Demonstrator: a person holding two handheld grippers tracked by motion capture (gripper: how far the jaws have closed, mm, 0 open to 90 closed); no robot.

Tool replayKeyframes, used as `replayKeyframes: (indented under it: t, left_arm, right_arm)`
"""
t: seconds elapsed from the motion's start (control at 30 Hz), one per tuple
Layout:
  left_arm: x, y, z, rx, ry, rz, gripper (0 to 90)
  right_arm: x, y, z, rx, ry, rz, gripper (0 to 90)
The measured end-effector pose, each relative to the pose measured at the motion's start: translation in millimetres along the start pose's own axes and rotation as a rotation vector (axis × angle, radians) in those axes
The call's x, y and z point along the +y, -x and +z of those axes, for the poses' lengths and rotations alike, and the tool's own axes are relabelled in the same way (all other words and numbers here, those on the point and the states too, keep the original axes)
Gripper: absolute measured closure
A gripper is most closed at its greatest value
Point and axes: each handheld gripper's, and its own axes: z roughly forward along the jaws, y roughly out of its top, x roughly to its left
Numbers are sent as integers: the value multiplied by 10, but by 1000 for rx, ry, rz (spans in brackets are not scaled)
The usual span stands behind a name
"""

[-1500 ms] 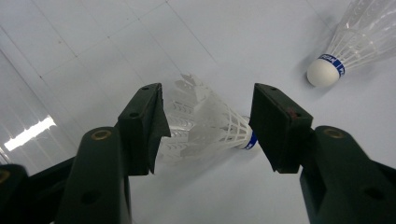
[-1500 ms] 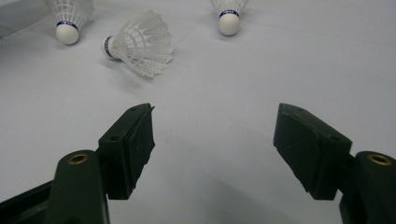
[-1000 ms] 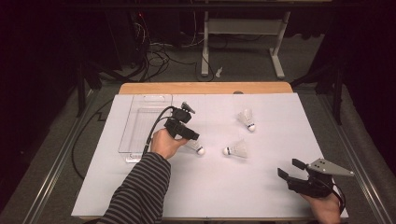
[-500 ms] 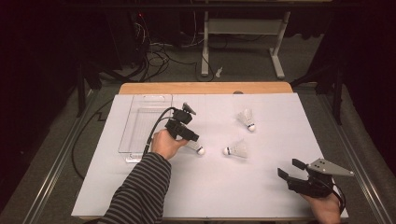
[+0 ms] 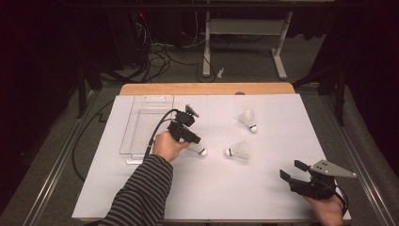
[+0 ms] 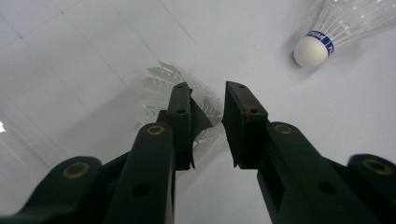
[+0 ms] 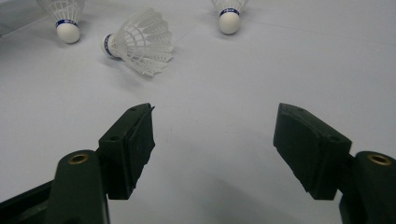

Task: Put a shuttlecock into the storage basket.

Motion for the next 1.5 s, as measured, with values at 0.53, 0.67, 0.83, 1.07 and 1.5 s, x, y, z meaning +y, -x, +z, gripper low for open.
replayKeyframes:
  t: [0.53,0.67,0.83,1.07,1.5]
  left_arm:
    - [-10,34,-34,-59,1,39,856]
    - [-8,47,-42,-65,-2,51,874]
    - [-9,65,-52,-77,-1,65,888]
    - [-22,78,-88,-73,13,68,891]
    - [-60,112,-179,-60,72,97,892]
  right_arm:
    - [0,0,4,1,-2,-2,294]
    - [-1,-2,5,2,-3,-1,294]
    - [0,0,4,1,-2,-1,294]
    - [0,-1,4,0,-2,-3,294]
    - [0,0,1,-1,1,-4,293]
